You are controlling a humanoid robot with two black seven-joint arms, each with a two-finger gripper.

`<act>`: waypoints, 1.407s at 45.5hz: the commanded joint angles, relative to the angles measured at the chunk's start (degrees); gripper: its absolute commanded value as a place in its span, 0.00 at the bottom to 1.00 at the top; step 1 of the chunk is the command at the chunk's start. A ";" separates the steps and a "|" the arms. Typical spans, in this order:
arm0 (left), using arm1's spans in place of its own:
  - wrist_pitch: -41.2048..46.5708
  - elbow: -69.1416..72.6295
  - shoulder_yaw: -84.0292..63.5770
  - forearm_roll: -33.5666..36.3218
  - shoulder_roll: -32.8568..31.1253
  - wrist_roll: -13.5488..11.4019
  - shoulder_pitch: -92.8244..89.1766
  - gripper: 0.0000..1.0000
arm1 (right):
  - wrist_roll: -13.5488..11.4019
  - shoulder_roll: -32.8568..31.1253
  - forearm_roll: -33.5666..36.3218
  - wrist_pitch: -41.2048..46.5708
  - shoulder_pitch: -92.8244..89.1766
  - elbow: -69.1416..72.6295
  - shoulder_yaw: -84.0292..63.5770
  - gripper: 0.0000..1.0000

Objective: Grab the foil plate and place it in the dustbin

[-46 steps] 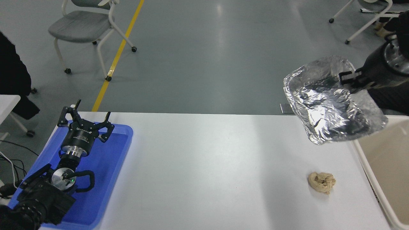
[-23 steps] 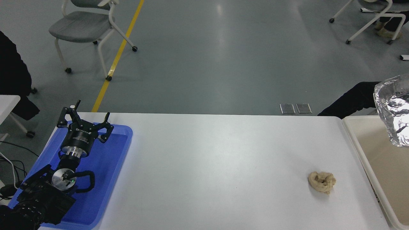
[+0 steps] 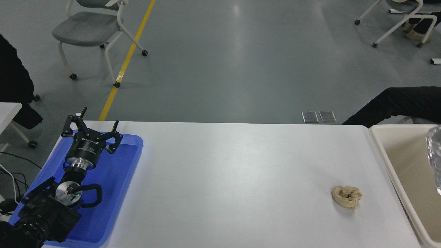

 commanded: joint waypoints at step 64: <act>0.00 0.01 0.00 0.00 -0.18 0.00 -0.16 1.00 | -0.20 0.68 -3.49 8.20 42.40 48.21 -15.27 1.00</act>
